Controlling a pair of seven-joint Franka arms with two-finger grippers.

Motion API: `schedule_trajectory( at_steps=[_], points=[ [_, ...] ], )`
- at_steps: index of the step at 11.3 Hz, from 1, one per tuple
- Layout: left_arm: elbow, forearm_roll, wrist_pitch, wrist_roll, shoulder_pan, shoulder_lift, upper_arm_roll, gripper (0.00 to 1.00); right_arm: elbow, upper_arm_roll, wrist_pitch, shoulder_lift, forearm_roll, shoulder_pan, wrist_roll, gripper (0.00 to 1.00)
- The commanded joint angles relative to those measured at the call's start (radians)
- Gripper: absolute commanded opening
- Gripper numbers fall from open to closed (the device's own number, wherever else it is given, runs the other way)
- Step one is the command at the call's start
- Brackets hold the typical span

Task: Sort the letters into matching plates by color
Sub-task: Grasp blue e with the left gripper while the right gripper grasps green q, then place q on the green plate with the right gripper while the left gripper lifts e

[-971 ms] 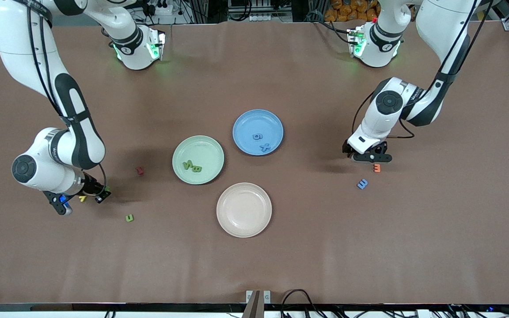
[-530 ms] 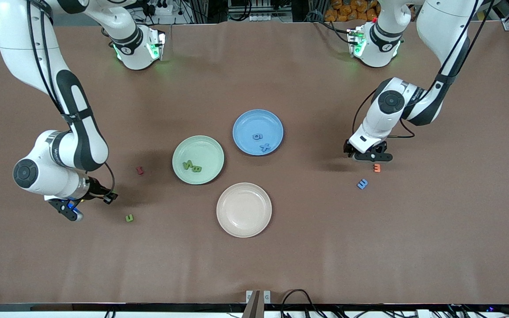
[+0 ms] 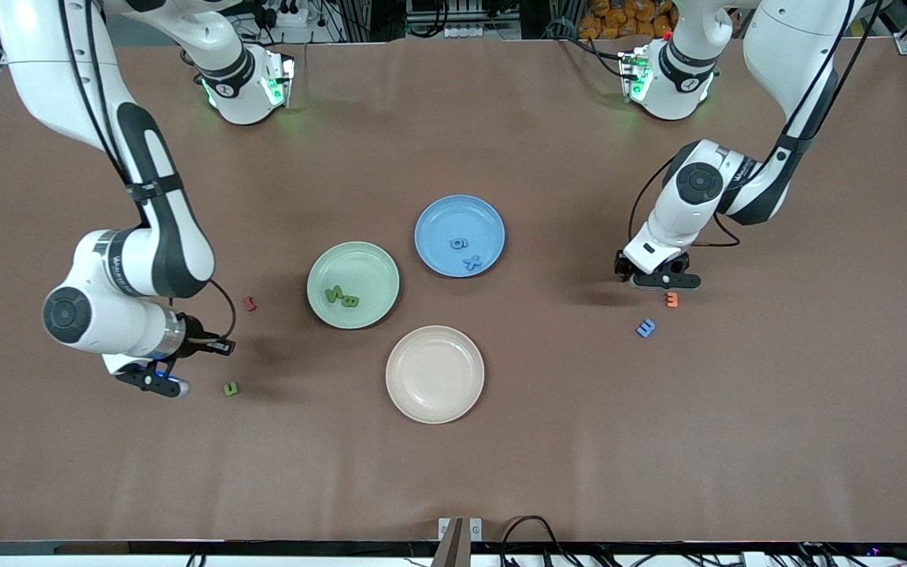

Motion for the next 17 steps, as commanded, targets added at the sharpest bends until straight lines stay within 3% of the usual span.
schedule_trajectory(
  at_steps=[1, 4, 7, 17],
  points=[
    [-0.007, 0.029, 0.023, 0.008, 0.021, -0.005, -0.006, 0.63, 0.011, 0.003, -0.017, -0.009, -0.044, 0.068, -0.018, 0.12],
    [-0.007, 0.029, 0.023, 0.008, 0.028, -0.005, -0.008, 0.37, 0.013, 0.003, -0.017, -0.007, -0.046, 0.146, -0.016, 0.12],
    [-0.003, 0.027, 0.023, 0.005, 0.028, -0.002, -0.008, 0.00, 0.011, 0.003, -0.018, -0.001, -0.046, 0.224, -0.012, 0.12],
    [0.039, 0.011, 0.012, -0.076, -0.022, -0.006, -0.014, 0.00, 0.004, 0.014, -0.063, 0.046, -0.073, 0.369, -0.004, 0.12]
  ],
)
